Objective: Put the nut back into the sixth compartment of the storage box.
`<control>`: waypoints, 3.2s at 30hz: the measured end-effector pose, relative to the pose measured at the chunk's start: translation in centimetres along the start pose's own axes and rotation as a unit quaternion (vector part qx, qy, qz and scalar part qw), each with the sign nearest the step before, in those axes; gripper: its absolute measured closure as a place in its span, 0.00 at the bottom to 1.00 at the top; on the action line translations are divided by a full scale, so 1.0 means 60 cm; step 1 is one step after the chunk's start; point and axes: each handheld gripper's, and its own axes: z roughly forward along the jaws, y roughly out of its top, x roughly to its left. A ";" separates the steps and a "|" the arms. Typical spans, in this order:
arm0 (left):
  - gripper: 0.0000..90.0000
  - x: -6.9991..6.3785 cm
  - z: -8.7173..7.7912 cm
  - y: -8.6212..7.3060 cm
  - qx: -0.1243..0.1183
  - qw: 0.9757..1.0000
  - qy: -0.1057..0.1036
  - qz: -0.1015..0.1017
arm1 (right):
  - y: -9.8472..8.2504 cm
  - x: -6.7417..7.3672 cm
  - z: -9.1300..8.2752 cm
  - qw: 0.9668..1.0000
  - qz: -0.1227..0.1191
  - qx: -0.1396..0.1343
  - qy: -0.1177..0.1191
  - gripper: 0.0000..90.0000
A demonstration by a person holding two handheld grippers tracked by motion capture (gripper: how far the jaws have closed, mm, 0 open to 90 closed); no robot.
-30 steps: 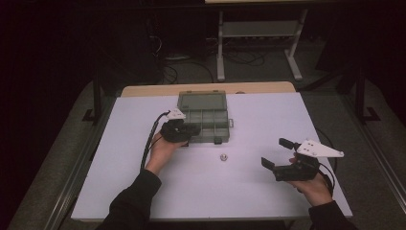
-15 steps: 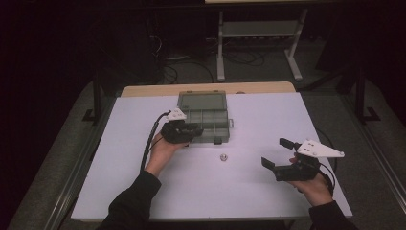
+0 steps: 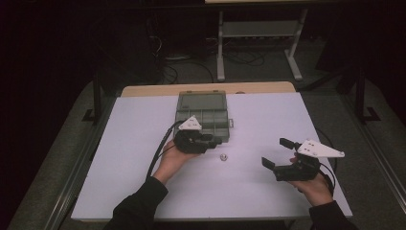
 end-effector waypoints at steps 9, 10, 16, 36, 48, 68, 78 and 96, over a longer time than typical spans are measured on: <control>0.62 -0.020 0.030 -0.006 0.020 0.999 -0.025 0.009 | 0.000 0.000 0.000 1.000 -0.001 0.000 0.001 0.03; 0.61 -0.022 0.034 -0.007 0.022 0.999 -0.029 0.009 | 0.000 0.000 0.001 1.000 -0.001 0.000 0.001 0.03; 0.60 -0.032 0.059 -0.014 0.028 0.999 -0.036 0.006 | 0.000 0.001 0.001 1.000 -0.001 0.000 0.000 0.03; 0.71 -0.036 0.087 -0.031 0.055 0.998 -0.026 0.029 | 0.000 0.000 0.000 1.000 -0.002 0.000 0.001 0.03; 0.75 -0.040 0.087 -0.030 0.058 0.997 -0.020 0.047 | 0.000 0.000 0.000 1.000 -0.001 0.000 0.000 0.03; 0.75 -0.023 0.036 -0.002 0.023 0.999 -0.016 0.034 | 0.000 0.000 0.000 1.000 -0.001 0.000 0.001 0.03; 0.75 0.002 -0.005 0.013 0.001 1.000 0.015 0.025 | 0.000 0.000 0.000 1.000 -0.001 0.000 0.000 0.03; 0.75 0.063 -0.039 -0.004 -0.018 0.996 0.082 -0.022 | 0.000 0.000 0.001 1.000 0.001 0.003 0.000 0.03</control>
